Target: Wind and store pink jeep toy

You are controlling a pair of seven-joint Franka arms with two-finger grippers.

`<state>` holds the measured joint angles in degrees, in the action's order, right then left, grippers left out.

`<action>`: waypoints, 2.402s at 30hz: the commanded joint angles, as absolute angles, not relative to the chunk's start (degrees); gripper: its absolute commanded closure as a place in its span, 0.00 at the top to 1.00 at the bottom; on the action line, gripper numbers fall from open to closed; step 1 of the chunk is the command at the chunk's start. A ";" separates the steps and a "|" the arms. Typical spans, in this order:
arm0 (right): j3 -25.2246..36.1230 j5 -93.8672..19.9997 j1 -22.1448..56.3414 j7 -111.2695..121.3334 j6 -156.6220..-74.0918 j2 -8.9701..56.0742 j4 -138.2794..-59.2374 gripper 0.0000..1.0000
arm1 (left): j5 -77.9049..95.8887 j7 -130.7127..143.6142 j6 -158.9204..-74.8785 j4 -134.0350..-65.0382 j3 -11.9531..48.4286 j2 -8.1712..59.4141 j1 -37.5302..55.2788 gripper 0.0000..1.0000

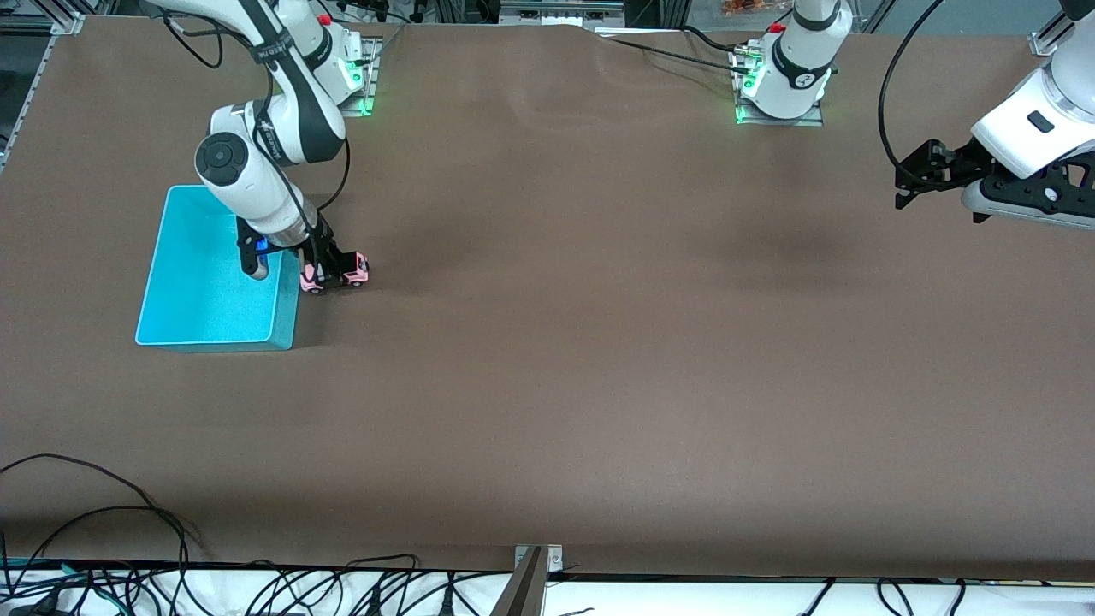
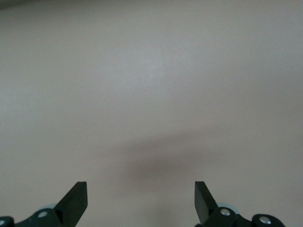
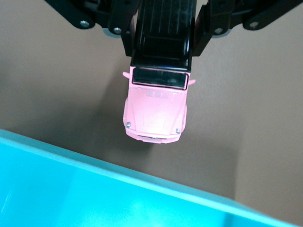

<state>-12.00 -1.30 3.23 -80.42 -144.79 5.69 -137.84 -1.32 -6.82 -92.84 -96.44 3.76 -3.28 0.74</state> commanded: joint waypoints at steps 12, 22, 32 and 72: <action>-11.51 -1.23 1.58 -50.03 -121.39 0.53 -130.08 0.00 | -1.58 -5.98 -91.49 -94.66 3.78 -2.46 1.05 1.00; -5.36 -1.23 1.49 -33.76 -115.40 -1.05 -128.32 0.00 | -1.58 -5.89 -91.49 -94.66 3.78 -2.46 0.97 1.00; 0.34 -1.14 1.49 -23.75 -114.52 -1.05 -128.67 0.00 | -1.58 -5.89 -91.49 -94.66 3.78 -2.46 0.97 1.00; 13.36 5.10 0.26 -2.28 -137.28 9.57 -138.25 0.00 | -1.58 -5.89 -91.49 -94.66 3.78 -2.46 0.97 1.00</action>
